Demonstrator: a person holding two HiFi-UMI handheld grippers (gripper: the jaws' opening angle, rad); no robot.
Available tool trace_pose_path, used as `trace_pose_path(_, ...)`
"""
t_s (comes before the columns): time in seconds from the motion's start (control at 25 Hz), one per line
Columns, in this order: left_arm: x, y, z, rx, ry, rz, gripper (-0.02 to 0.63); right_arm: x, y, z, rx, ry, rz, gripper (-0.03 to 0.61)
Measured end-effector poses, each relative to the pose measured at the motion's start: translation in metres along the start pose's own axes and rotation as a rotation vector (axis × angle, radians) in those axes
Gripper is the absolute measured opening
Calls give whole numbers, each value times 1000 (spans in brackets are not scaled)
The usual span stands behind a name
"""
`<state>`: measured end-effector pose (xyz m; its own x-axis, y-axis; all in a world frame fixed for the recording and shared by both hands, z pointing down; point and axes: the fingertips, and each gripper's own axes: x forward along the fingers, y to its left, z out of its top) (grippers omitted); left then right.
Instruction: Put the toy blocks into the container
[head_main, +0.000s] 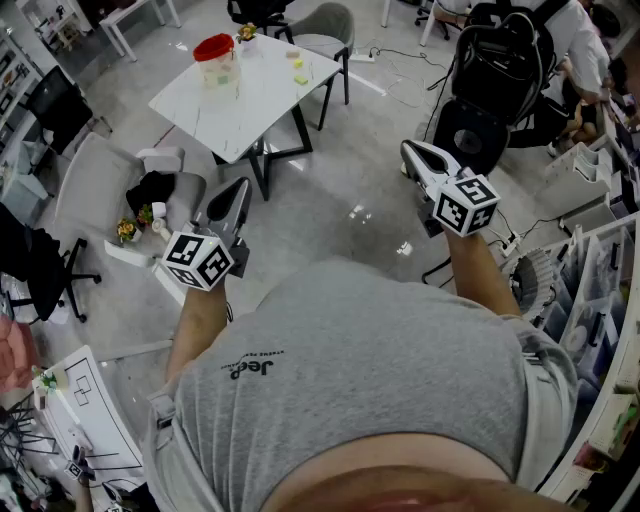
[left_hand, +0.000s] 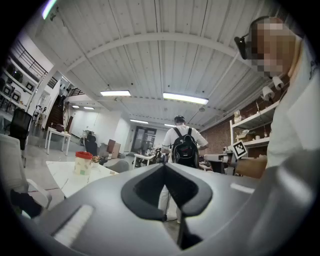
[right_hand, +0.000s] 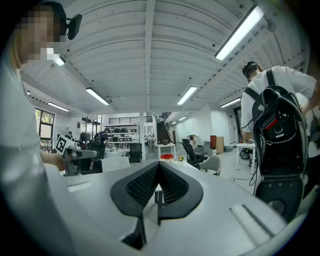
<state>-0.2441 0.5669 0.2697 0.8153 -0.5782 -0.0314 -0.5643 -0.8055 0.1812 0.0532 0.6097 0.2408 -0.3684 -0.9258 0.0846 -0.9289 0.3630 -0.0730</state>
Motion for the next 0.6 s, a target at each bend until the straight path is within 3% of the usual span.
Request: trace_pose_path(0.6, 29, -8, 2, 9, -4, -18, 58, -4, -27, 3, -28, -1, -17, 3)
